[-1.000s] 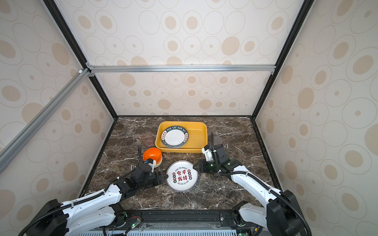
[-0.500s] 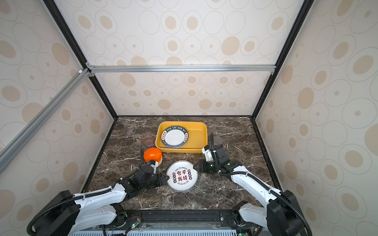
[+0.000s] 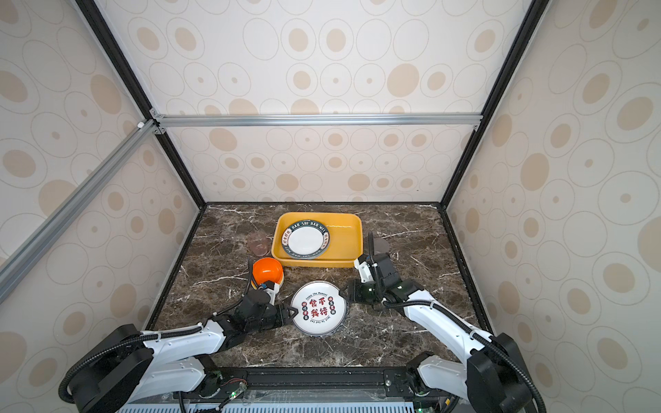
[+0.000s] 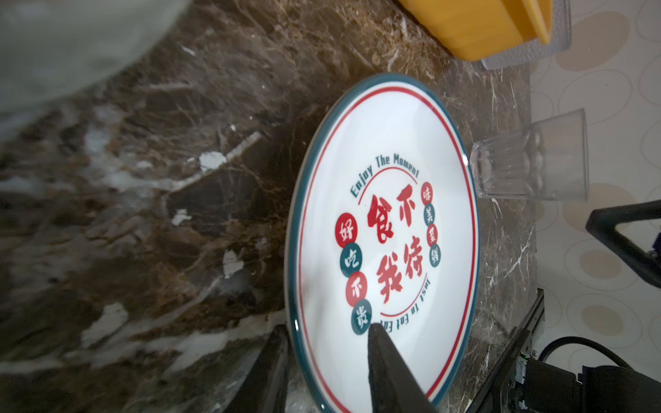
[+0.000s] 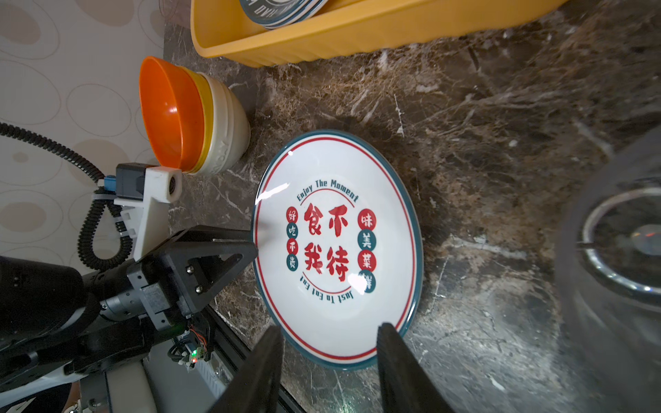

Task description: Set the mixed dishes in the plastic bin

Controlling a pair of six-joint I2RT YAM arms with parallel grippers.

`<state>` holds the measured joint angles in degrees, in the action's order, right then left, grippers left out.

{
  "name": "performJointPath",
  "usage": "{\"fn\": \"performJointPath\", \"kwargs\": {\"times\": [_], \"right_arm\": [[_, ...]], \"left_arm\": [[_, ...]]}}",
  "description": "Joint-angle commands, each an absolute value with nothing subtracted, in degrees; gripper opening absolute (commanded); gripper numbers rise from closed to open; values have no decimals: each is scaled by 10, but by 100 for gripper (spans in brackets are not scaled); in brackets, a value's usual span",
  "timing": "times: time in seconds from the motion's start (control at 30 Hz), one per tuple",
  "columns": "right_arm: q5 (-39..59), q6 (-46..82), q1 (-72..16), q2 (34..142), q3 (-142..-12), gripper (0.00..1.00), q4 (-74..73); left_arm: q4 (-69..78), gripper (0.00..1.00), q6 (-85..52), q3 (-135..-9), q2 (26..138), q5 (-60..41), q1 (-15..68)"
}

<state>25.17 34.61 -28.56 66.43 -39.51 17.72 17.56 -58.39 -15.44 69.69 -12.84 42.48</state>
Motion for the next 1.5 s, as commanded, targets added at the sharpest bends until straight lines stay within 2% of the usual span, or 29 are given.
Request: {"fn": "performJointPath", "kwargs": {"times": [0.0, 0.33, 0.63, 0.97, 1.47], "right_arm": [[242, 344, -290, 650, -396, 46, 191], [236, 341, -289, 649, -398, 46, 196], [229, 341, -290, 645, -395, 46, 199], [225, 340, -290, 643, -401, 46, 201], [218, 341, -290, 633, -431, 46, 212]], "left_arm": [[206, 36, -590, -153, 711, -139, 421], [218, 29, -584, -165, 751, -147, 420], [220, 12, -581, -171, 762, -154, 417], [180, 0, -579, -173, 717, -141, 417], [58, 0, -590, -209, 584, -116, 409]]}}
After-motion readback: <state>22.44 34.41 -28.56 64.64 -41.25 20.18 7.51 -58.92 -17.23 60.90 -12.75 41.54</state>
